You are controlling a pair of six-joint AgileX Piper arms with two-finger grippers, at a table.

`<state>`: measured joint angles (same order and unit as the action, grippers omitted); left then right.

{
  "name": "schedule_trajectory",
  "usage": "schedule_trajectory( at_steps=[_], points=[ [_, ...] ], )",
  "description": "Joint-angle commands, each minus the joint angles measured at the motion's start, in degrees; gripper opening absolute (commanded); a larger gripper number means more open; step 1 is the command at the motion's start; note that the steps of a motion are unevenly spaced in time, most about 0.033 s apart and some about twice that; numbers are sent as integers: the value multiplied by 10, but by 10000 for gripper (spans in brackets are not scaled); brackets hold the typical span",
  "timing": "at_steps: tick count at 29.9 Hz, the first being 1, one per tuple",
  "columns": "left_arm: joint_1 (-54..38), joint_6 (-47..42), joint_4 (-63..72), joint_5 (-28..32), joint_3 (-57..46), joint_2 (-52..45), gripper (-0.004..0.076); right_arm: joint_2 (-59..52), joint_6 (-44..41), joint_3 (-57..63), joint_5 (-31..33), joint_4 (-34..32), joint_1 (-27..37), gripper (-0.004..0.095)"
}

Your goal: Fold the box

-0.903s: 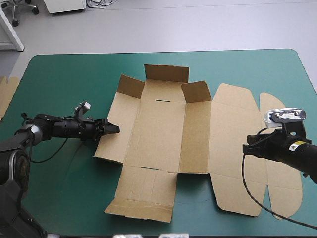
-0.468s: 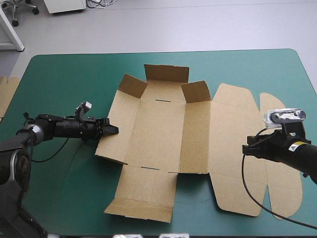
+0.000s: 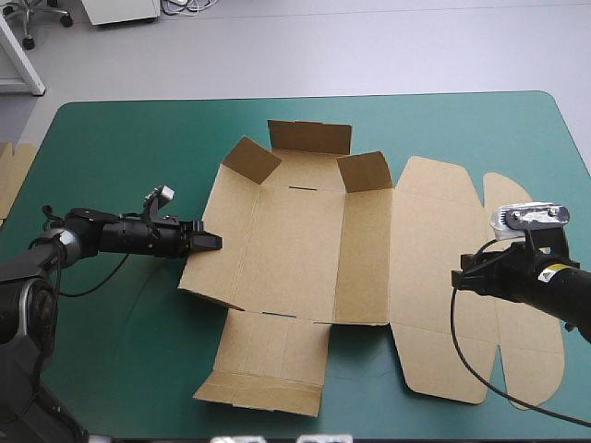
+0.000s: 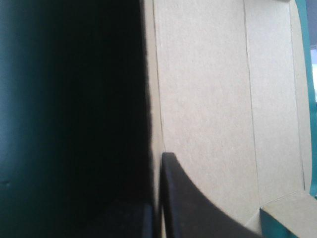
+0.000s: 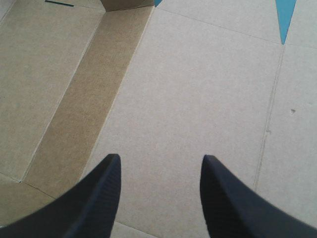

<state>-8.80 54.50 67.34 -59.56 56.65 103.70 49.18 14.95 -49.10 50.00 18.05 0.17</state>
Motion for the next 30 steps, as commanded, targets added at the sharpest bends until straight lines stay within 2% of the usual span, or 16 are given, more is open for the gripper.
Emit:
schedule_trajectory(
  at_steps=[1, 10, 16, 19, 23, 30],
  points=[
    [5, 4, -31, -37, 37, -22, -10, -2, 1, -20, -25, 12, -2, 473],
    [5, -46, -163, -58, 172, -20, -10, -2, 1, -20, -25, 12, -2, 473],
    [5, -52, -234, -150, 275, 22, -10, -2, 3, -20, -25, 11, -2, 473],
    [8, -68, -279, -152, 328, 46, -10, -2, 3, -20, -21, 11, -2, 473],
    [23, -52, -345, -151, 406, 62, -10, -2, 3, -20, -14, 11, -2, 473],
    [56, 49, -389, -147, 516, 82, -9, -2, 1, -20, -5, 12, -2, 472]
  ],
)
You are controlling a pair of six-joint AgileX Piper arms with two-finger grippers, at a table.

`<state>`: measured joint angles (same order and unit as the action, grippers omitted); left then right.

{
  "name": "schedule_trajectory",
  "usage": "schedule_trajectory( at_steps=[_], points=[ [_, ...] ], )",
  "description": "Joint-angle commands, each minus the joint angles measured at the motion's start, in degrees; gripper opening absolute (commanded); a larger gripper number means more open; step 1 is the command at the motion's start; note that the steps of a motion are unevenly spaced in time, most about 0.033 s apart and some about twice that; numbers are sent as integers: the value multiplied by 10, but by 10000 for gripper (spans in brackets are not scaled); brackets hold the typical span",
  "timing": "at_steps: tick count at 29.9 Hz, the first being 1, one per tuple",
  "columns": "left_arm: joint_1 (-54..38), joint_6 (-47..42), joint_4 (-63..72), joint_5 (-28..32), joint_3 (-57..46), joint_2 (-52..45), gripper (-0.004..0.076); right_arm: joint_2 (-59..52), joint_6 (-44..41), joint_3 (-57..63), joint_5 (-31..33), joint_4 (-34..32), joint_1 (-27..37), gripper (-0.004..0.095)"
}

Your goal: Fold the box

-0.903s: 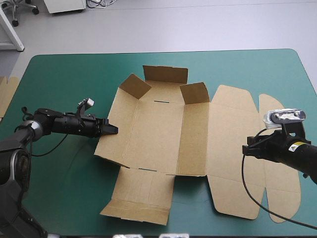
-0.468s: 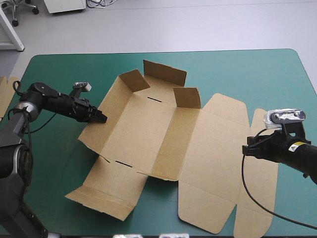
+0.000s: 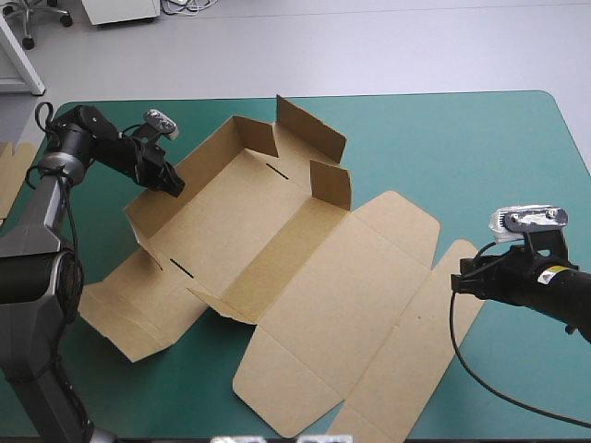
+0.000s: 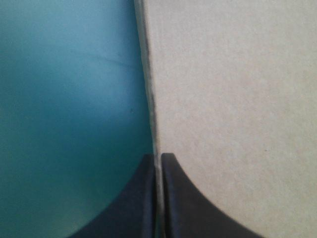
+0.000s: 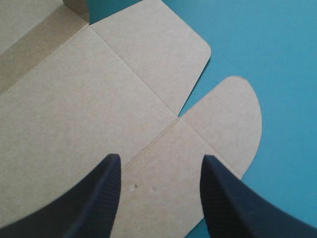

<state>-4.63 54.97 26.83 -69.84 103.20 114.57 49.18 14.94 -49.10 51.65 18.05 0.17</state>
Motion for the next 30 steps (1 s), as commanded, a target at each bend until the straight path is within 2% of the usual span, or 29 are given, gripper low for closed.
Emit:
schedule_trajectory(
  at_steps=[1, 8, 12, 18, 25, 30],
  points=[
    [19, 63, 18, -45, 61, -24, -9, -2, 1, -20, -22, 12, -2, 472],
    [68, 265, 8, -44, 88, -18, -9, -1, 1, -19, -22, 13, -2, 473],
    [97, 320, 6, -23, 88, -18, -10, -1, 1, -19, -20, 15, -2, 473],
    [143, 322, 4, 41, 89, -18, -10, -1, 1, -19, -20, 15, -2, 473],
    [201, 284, -27, 71, 89, -45, -11, -1, 1, -20, -42, 4, -2, 473],
    [227, 216, -75, 77, 89, -97, -11, -1, -34, -48, -76, -62, -2, 473]
  ],
)
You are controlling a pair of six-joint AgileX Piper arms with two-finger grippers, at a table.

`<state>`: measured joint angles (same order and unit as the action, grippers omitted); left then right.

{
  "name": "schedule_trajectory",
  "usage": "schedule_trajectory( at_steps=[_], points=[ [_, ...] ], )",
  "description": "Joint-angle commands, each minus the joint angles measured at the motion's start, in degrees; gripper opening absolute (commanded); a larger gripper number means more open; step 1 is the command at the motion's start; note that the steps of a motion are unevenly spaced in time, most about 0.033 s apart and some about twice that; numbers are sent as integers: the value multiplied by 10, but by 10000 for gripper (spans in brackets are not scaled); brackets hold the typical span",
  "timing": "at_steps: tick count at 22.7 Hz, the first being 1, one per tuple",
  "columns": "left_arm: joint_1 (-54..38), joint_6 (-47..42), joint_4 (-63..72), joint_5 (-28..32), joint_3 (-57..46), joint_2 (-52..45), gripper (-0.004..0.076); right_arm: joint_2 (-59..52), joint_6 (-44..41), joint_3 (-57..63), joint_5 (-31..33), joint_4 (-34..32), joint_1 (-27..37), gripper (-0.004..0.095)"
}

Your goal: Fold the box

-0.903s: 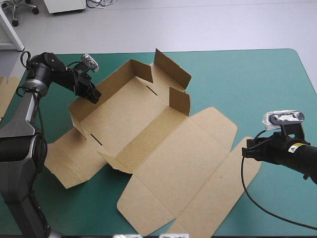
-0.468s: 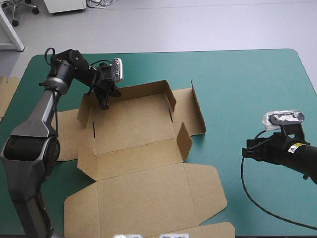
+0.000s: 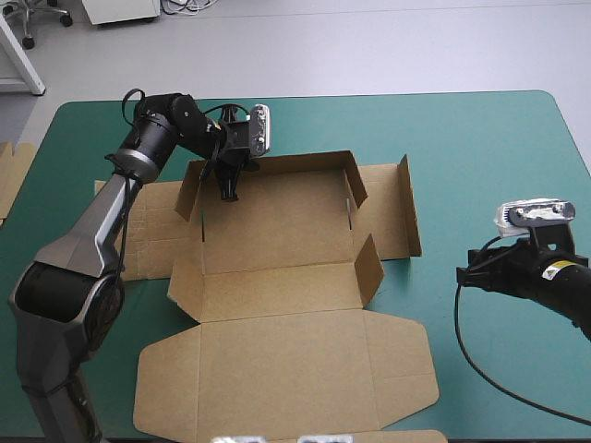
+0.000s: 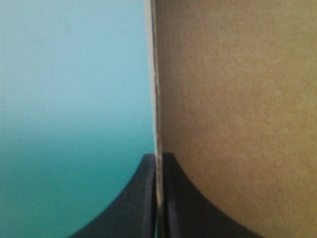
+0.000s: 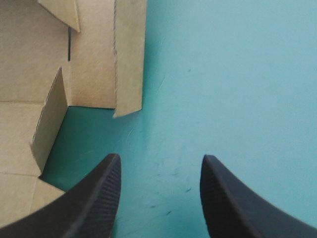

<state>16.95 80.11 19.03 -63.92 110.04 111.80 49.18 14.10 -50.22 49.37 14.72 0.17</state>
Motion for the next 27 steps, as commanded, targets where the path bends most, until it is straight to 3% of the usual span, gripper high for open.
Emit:
schedule_trajectory(
  at_steps=[1, 9, 11, 14, 20, 27],
  points=[
    [15, -48, 3, 17, 20, -79, -11, -1, -39, -45, -59, -42, -2, 473],
    [82, -137, -125, 4, -21, -145, -11, 28, -77, -114, -65, -86, -2, 473],
    [119, -181, -167, 39, -74, -174, -11, 43, -77, -137, -51, -85, -2, 473],
    [163, -286, -223, 139, -169, -238, -11, 81, -80, -186, -32, -85, -2, 473],
    [210, -365, -238, 159, -290, -334, -11, 178, -63, -315, 35, -47, -2, 472],
    [320, -520, -402, 173, -372, -378, -11, 292, -42, -439, 115, -26, -2, 472]
  ],
)
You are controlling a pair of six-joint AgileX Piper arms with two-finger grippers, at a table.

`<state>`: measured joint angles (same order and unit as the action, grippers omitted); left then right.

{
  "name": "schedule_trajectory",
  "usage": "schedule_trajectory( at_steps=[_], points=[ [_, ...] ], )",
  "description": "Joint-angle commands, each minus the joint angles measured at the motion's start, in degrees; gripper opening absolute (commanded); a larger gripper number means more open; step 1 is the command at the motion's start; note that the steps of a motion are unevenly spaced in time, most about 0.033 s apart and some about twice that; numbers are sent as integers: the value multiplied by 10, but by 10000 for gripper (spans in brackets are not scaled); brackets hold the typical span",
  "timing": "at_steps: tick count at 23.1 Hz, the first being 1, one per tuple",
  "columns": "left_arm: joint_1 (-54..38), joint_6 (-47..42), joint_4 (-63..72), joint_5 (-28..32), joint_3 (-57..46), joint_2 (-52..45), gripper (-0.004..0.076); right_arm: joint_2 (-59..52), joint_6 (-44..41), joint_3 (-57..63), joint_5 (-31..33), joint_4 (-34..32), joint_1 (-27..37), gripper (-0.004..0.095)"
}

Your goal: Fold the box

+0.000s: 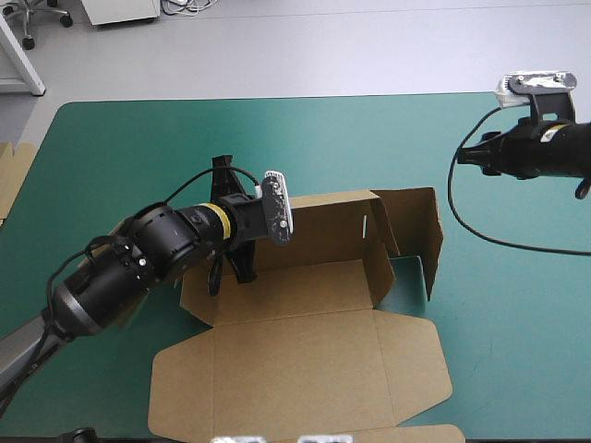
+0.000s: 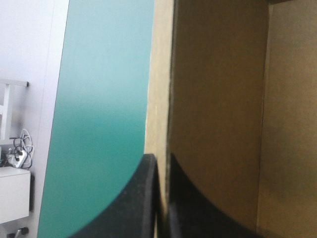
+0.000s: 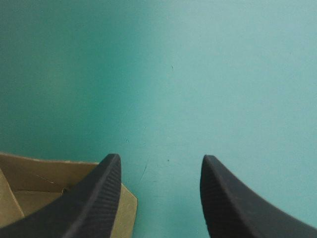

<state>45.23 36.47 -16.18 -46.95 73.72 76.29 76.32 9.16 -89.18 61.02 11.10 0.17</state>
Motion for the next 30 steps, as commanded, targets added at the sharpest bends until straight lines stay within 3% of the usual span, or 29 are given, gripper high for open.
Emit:
schedule_trajectory(
  at_steps=[1, 8, 14, 17, 21, 30],
  points=[
    [52, -104, -72, 3, -16, -23, -11, 38, 7, -61, 11, 13, -2, 472],
    [145, -288, -279, -6, -61, -26, -11, 124, 28, -101, 82, 64, -2, 472],
    [191, -473, -510, -39, -166, -28, -11, 141, 29, -103, 55, 68, -2, 472],
    [195, -548, -596, -41, -206, -28, -11, 150, 32, -103, 37, 101, -2, 472],
    [193, -572, -656, -27, -218, -28, -11, 184, 40, -104, 16, 158, -2, 472],
    [169, -589, -769, 24, -218, -28, -11, 214, 49, -110, -15, 174, -2, 472]
  ],
)
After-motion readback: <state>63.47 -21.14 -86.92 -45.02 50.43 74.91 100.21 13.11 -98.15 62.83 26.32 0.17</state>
